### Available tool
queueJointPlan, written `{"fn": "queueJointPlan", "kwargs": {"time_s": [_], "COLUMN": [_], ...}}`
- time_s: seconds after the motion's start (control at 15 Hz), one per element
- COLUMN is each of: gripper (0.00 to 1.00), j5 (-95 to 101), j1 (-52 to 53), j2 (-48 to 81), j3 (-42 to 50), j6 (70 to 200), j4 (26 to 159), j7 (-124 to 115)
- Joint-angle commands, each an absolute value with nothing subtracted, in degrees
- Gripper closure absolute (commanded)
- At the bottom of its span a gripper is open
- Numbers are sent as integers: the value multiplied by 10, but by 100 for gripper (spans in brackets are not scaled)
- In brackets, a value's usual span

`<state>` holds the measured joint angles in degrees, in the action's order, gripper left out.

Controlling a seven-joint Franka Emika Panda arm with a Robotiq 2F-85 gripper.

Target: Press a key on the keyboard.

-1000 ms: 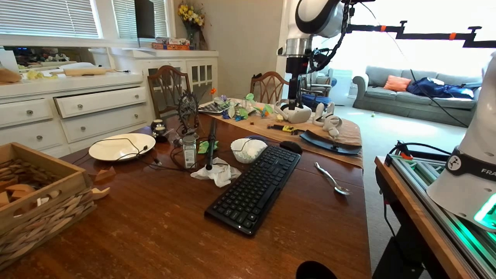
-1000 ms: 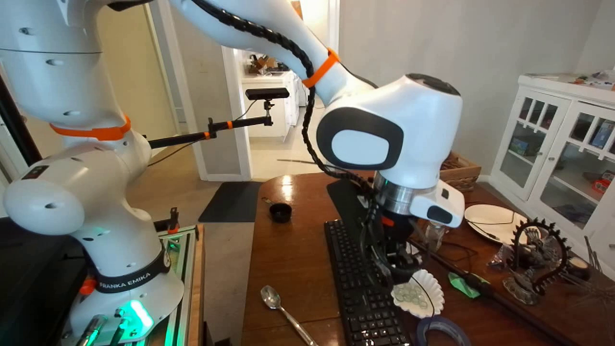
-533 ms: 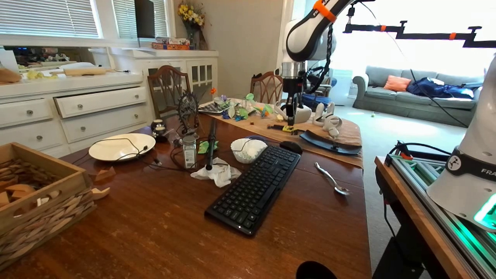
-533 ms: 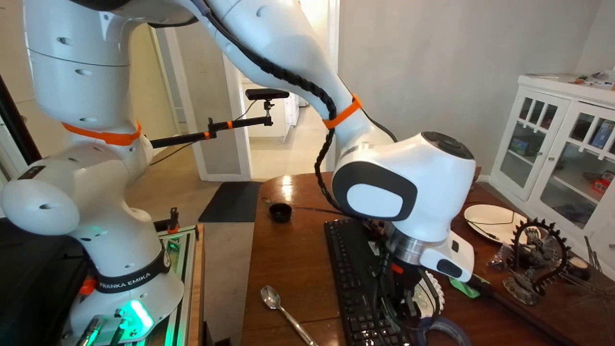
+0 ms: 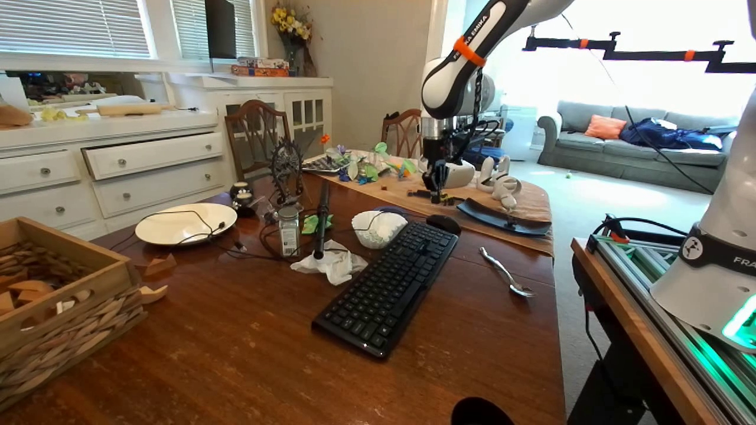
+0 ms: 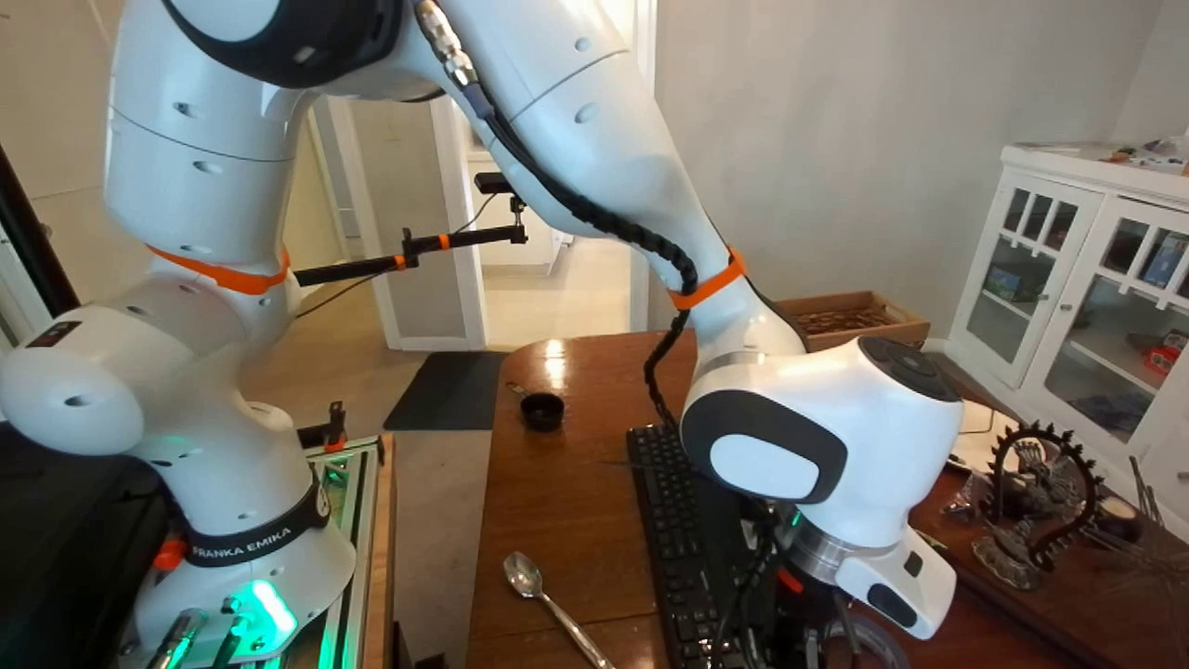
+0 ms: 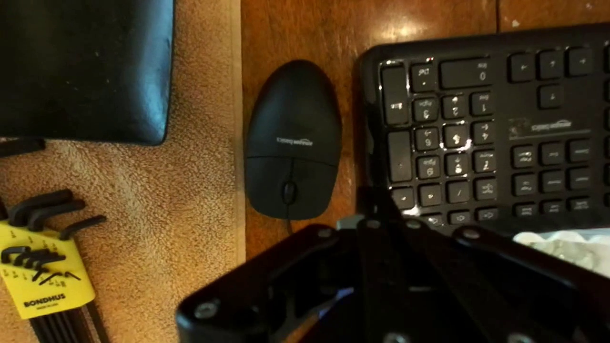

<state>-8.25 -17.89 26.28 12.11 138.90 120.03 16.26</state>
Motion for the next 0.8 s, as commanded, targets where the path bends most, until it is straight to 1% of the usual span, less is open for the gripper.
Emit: {"fn": "queueJointPlan", "kwargs": {"time_s": [0.0, 0.07, 0.13, 0.47, 0.73], "gripper": [100, 100, 99, 99, 100], "j5": [-98, -115, -87, -101, -83], "j1": [-195, -202, -194, -201, -193], "j2": [296, 295, 280, 287, 314], "j3": [113, 104, 111, 106, 115], "j6": [1402, 1387, 1390, 1390, 1386], "j4": [1168, 1163, 1180, 1170, 1163], "j7": [111, 105, 119, 108, 81]}}
